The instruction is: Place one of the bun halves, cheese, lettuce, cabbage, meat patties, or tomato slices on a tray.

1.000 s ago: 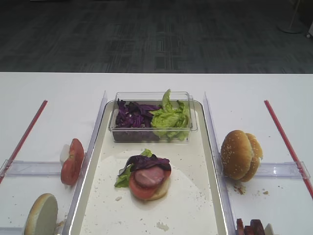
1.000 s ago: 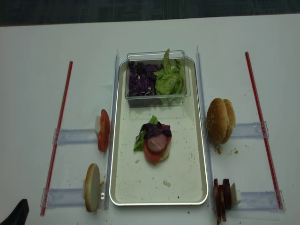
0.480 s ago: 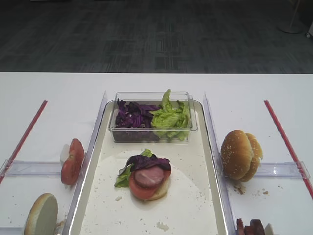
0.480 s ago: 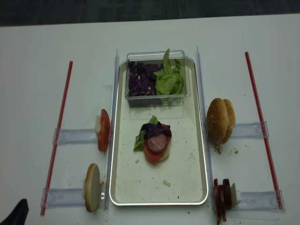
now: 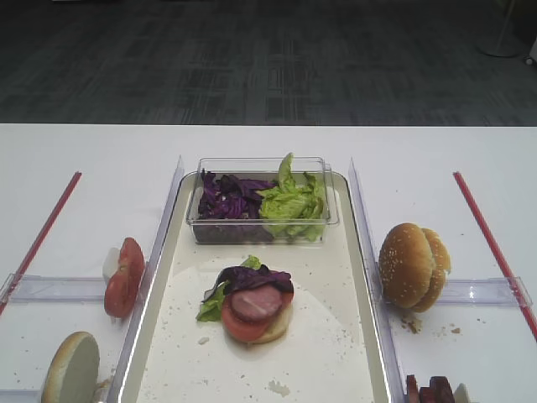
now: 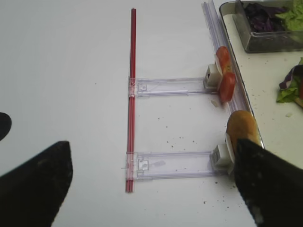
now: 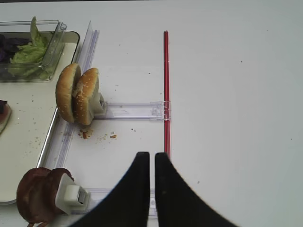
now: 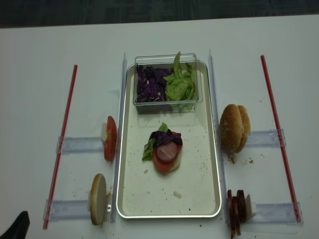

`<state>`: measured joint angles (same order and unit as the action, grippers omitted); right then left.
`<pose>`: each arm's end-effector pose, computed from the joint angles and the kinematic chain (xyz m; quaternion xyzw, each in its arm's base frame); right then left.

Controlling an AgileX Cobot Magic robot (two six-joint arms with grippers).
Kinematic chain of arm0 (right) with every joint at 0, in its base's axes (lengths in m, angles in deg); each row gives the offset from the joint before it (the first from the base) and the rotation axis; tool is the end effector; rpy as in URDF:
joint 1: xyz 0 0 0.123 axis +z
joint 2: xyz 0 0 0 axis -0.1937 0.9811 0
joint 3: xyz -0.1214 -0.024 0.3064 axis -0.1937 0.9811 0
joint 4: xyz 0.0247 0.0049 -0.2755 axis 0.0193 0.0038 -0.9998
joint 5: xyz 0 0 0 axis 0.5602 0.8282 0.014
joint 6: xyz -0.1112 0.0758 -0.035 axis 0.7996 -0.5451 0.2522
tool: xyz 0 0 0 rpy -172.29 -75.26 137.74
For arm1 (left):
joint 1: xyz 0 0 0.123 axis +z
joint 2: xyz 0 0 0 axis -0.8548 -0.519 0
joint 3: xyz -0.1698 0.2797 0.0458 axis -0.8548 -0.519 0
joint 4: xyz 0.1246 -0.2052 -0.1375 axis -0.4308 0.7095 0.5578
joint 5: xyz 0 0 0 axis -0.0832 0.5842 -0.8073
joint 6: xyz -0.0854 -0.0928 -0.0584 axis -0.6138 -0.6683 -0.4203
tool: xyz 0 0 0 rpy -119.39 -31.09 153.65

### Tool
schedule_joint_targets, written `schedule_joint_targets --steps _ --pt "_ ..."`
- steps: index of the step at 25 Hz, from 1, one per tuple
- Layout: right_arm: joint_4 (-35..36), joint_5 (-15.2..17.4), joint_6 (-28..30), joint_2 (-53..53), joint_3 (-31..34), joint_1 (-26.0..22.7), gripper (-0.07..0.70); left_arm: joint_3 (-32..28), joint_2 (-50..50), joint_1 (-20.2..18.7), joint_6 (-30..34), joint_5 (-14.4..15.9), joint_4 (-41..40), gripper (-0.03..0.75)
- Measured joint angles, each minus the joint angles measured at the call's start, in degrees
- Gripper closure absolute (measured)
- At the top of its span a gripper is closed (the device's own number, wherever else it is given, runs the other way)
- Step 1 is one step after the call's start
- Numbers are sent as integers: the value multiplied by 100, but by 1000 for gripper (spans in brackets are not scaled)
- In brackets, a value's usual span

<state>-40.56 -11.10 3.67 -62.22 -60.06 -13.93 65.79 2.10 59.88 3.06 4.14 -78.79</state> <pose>0.0093 0.0099 0.2520 0.0117 0.8725 0.0256 0.4879 0.0044 0.0051 0.2501 -0.0451 0.8807 0.0055 0.4714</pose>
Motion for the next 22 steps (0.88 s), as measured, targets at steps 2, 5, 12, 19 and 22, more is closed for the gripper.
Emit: schedule_joint_targets --steps 2,5,12,19,22 --pt "0 0 0 0 0 0 563 0 0 0 0 0 0 85" --pt "0 0 0 0 0 0 563 0 0 0 0 0 0 85" --pt "0 0 0 0 0 0 563 0 0 0 0 0 0 85" --pt "0 0 0 0 0 0 479 0 0 0 0 0 0 85" --pt "0 0 0 0 0 0 367 0 0 0 0 0 0 85"
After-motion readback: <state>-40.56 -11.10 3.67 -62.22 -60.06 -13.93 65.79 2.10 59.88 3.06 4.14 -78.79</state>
